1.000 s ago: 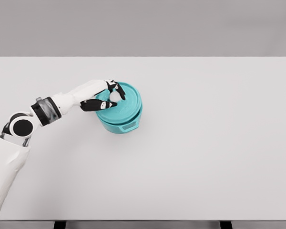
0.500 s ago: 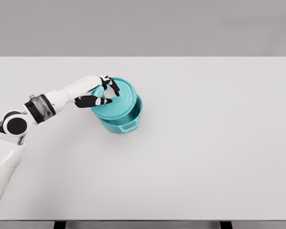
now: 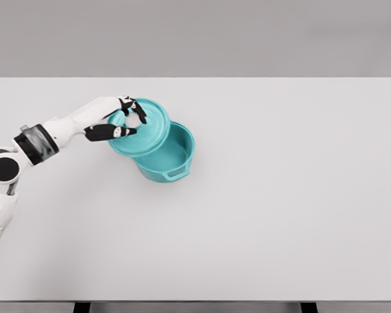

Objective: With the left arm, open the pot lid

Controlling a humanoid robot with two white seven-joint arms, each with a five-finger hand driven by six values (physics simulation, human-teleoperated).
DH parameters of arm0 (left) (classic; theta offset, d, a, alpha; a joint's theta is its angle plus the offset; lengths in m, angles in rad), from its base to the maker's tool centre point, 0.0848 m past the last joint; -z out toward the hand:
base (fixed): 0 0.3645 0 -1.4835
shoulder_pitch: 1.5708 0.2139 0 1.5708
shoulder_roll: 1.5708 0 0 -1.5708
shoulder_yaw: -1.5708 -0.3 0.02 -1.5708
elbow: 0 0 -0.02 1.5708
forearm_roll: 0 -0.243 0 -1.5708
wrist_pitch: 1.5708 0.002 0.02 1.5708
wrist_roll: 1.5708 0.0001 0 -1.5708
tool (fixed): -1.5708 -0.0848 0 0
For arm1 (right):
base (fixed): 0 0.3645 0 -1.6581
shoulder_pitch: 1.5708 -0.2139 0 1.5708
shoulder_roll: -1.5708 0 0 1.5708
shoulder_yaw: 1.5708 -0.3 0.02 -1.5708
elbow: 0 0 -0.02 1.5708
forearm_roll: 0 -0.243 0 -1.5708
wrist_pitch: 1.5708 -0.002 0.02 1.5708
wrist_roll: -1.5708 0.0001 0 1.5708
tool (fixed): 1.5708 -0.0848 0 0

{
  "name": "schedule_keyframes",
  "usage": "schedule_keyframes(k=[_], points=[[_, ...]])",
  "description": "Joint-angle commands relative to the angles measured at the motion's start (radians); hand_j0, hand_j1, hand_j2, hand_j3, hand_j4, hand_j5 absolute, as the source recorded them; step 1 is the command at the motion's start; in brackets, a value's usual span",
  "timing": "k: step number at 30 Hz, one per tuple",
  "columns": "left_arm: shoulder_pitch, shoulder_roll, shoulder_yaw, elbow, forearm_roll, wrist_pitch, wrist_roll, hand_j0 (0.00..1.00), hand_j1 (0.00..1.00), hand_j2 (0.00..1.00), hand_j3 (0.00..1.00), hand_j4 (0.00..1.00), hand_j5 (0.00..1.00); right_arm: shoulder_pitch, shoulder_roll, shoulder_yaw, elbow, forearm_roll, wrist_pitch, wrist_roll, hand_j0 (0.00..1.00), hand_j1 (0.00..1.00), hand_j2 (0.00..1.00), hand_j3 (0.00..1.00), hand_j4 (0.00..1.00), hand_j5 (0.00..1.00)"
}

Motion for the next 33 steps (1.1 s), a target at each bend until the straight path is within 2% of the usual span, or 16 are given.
schedule_keyframes(k=[1,22,33], points=[[0.0,0.006,0.011,0.002,0.007,0.002,0.0,0.44,0.44,0.44,0.44,0.44,0.44,0.0,0.0,0.0,0.0,0.0,0.0,0.0,1.0,1.0,1.0,1.0,1.0,1.0],[0.037,0.064,0.12,0.02,0.004,0.002,0.0,0.44,0.44,0.44,0.44,0.44,0.44,0.0,0.0,0.0,0.0,0.0,0.0,0.0,1.0,1.0,1.0,1.0,1.0,1.0],[0.034,0.104,0.128,0.145,0.005,-0.001,0.0,0.45,0.45,0.45,0.45,0.45,0.45,0.0,0.0,0.0,0.0,0.0,0.0,0.0,1.0,1.0,1.0,1.0,1.0,1.0]])
